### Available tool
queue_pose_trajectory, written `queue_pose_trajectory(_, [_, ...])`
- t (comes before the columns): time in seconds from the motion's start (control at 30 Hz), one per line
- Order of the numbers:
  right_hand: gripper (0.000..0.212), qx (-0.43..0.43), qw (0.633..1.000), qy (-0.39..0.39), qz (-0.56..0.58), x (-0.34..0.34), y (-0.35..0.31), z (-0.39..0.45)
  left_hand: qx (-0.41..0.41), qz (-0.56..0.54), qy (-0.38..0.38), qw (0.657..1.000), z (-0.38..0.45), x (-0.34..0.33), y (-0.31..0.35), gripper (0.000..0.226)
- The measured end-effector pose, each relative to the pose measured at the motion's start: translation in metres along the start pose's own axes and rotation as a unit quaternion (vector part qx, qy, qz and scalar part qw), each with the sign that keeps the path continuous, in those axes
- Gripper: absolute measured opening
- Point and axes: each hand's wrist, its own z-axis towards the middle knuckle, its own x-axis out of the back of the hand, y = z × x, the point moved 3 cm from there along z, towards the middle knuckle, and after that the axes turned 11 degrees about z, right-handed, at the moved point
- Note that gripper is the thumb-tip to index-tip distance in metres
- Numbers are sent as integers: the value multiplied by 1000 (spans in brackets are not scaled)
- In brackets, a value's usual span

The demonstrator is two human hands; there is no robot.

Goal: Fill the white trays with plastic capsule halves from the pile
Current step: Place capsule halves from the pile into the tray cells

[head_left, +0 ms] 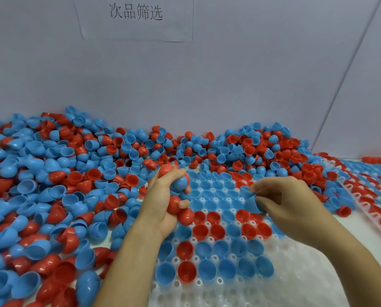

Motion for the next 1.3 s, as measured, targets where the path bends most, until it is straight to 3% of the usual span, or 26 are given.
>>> queue_pose_trajectory(0.17, [37, -54, 988, -70, -124, 15, 17, -35, -1, -9, -5, 1000, -1, -1, 0, 18])
queue_pose_trajectory(0.33, [17, -95, 965, -133, -204, 3, 31, -46, 0, -8, -11, 1000, -3, -4, 0, 20])
queue_pose_trajectory(0.67, [16, -116, 955, -156, -223, -6, 40, -45, 2, -8, -12, 1000, -3, -3, 0, 22])
queue_pose_trajectory(0.83, [26, -120, 956, -178, -202, 7, 29, -43, 5, -12, -10, 1000, -3, -4, 0, 21])
queue_pose_trajectory(1.0, [27, -15, 980, -113, -161, 9, -9, -6, 7, -5, -14, 1000, -4, -7, -2, 26])
queue_pose_trajectory(1.13, [30, 61, 993, -98, -35, -20, -42, 29, -14, -2, -10, 1000, -4, -6, 0, 26])
queue_pose_trajectory(1.3, [33, 125, 986, -53, 97, -70, -55, 39, -11, 7, 1, 1000, -4, -6, 0, 43])
